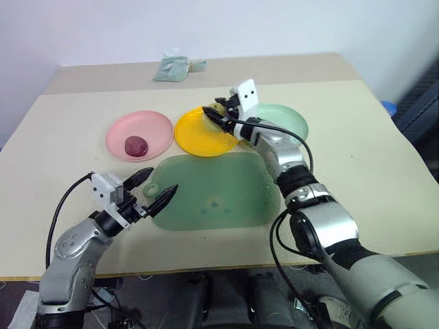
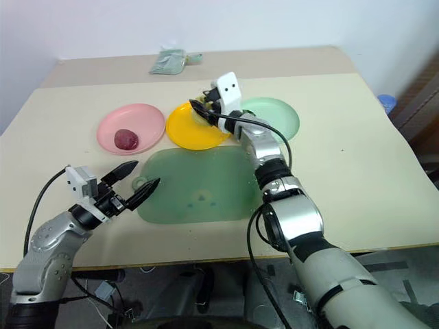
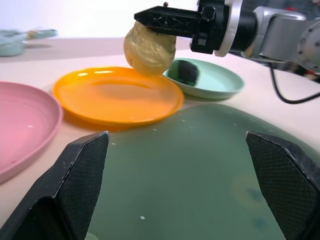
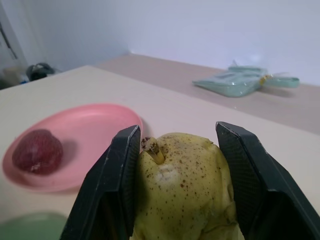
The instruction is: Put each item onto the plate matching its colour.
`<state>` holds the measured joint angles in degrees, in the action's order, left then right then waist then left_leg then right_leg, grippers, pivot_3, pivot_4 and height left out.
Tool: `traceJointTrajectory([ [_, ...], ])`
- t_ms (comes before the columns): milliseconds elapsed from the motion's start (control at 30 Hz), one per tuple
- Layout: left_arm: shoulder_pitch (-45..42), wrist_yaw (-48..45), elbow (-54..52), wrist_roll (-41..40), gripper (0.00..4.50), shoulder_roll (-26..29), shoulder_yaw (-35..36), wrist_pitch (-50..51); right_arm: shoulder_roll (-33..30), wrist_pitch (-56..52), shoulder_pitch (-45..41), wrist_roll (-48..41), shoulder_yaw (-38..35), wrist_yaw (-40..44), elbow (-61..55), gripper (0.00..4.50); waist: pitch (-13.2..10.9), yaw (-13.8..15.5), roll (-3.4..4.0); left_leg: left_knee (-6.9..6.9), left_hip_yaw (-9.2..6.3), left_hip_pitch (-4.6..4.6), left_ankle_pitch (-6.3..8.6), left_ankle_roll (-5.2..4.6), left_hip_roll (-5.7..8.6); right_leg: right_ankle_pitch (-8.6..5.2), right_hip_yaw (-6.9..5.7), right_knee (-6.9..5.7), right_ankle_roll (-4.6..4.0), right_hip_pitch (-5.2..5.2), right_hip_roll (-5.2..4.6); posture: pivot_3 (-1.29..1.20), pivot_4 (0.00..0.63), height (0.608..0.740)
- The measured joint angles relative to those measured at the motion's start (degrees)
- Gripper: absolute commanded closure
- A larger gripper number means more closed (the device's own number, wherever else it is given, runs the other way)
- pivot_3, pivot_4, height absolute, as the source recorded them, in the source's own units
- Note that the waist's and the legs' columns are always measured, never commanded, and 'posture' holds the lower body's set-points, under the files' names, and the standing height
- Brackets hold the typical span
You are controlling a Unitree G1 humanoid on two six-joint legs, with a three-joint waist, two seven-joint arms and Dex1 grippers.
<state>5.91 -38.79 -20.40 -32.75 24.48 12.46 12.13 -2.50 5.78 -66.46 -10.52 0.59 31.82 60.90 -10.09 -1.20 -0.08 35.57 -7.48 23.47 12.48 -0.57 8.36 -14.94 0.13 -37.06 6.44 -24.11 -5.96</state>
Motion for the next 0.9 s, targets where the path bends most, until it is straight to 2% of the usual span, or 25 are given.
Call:
traceJointTrajectory([
  [67, 0.52, 1.65, -0.91, 0.72, 0.0, -0.38, -0.02, 0.01, 1.08, 2.18, -1.29, 0.83, -0.47, -0.31, 4.56, 2.68, 0.0, 0.03, 0.0, 0.0, 0.0, 0.0, -0.01, 0.01, 0.0, 0.0, 0.04, -0.01, -0.01, -0.06, 0.04, 0.0, 0.15, 0.74],
  [233, 1.72, 4.77, -3.27, 1.42, 0.0, -0.95, 0.0, 0.26, 2.77, 4.63, -2.07, 2.61, -1.22, -0.65, 10.98, 0.26, 0.0, 0.14, 0.01, 0.01, 0.0, 0.0, -0.01, 0.02, 0.0, 0.01, 0.08, -0.02, -0.02, -0.23, 0.07, 0.0, 0.15, 0.74],
  [267, 1.88, 5.1, -3.51, 1.41, 0.0, -0.95, 0.0, 0.3, 2.74, 4.91, -2.18, 2.88, -1.4, -0.76, 11.25, 0.05, -0.01, 0.12, 0.01, 0.01, 0.0, 0.0, -0.01, 0.02, 0.0, 0.01, 0.08, -0.02, -0.02, -0.23, 0.07, 0.0, 0.15, 0.74],
  [467, 2.14, 6.96, -3.35, 4.72, 0.0, -0.47, -0.07, -0.3, 0.84, 7.38, -2.21, 3.6, -2.14, 0.98, 10.0, 0.05, 0.0, 0.12, 0.02, 0.0, 0.0, 0.0, -0.02, 0.03, -0.01, 0.01, 0.1, -0.03, -0.03, -0.24, 0.09, 0.0, 0.15, 0.74],
  [567, 0.89, 6.86, -0.58, 6.55, 0.0, -0.9, -0.03, -3.06, -2.19, 8.22, 2.9, 2.99, -2.18, 5.85, 0.54, 0.05, 0.0, 0.51, 0.01, 0.04, -0.02, 0.0, -0.01, 0.03, -0.01, 0.01, 0.1, 0.0, -0.02, -0.21, 0.09, 0.0, 0.15, 0.74],
  [733, -0.15, 3.89, 2.37, 6.74, 0.0, 0.05, -0.13, -4.59, -9.85, -2.14, 20.35, -0.75, -1.73, 12.03, -28.4, 0.05, 0.01, 0.57, 0.0, 0.02, -0.02, 0.01, -0.01, 0.01, -0.01, 0.01, 0.15, -0.04, -0.02, -0.11, 0.07, 0.0, 0.15, 0.74],
  [800, -0.81, 2.76, 2.93, 6.3, 0.0, 0.44, 0.14, -4.84, -15.62, -10.14, 30.31, -3.44, -1.67, 13.79, -44.31, 0.05, 0.01, 0.82, 0.01, 0.01, -0.03, 0.03, 0.07, -0.11, -0.02, 0.01, 0.18, -0.02, -0.02, -0.1, 0.04, 0.0, 0.15, 0.74],
  [900, -1.32, 1.39, 3.54, 5.75, 0.0, 2.21, 0.52, -4.2, -22.36, -20.09, 40.85, -6.99, -3.58, 14.49, -59.55, 0.05, 0.01, 0.59, 0.01, 0.02, 0.0, 0.03, 0.21, -0.34, -0.04, 0.01, 0.33, -0.02, -0.02, -0.08, 0.05, 0.0, 0.15, 0.74],
])
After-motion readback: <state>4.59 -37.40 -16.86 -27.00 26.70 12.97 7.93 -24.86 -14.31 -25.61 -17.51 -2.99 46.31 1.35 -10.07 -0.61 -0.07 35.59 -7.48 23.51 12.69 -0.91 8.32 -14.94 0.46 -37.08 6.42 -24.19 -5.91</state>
